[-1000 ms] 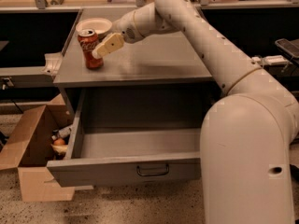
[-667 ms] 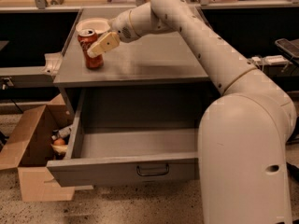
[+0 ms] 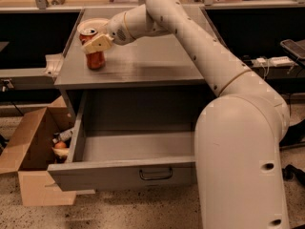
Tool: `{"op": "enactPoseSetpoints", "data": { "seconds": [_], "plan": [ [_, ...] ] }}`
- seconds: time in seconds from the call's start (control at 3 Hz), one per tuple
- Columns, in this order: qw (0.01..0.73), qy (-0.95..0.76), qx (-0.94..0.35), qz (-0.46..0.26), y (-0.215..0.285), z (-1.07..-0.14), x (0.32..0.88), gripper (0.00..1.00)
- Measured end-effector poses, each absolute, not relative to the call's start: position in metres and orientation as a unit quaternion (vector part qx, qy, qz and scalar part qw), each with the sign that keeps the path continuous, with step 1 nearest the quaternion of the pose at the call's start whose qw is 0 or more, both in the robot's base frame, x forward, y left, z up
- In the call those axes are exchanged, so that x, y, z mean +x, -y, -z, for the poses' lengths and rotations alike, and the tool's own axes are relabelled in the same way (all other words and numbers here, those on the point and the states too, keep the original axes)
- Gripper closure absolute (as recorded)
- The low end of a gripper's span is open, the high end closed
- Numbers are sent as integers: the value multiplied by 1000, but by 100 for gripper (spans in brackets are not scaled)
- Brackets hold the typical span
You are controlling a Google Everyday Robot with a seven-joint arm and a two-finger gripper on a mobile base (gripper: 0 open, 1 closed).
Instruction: Place coke can into top drawer
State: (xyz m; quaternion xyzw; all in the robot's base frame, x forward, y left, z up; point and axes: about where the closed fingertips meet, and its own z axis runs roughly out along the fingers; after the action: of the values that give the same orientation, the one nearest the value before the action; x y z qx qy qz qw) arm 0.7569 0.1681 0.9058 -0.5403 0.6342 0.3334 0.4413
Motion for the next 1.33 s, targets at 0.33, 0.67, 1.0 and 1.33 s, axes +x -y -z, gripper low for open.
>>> {"op": "enactPoseSetpoints", "data": {
  "seconds": [0.33,0.67,1.0,1.33],
  "plan": [
    [442,-627,-543,-342,-175,-911,751,61],
    [485,-591,-541,-352,-166,-951,727,92],
    [529,-565,-530,-346,-123,-978,704,100],
    [529,-565,-530,-346,-123,-978,704,100]
  ]
}}
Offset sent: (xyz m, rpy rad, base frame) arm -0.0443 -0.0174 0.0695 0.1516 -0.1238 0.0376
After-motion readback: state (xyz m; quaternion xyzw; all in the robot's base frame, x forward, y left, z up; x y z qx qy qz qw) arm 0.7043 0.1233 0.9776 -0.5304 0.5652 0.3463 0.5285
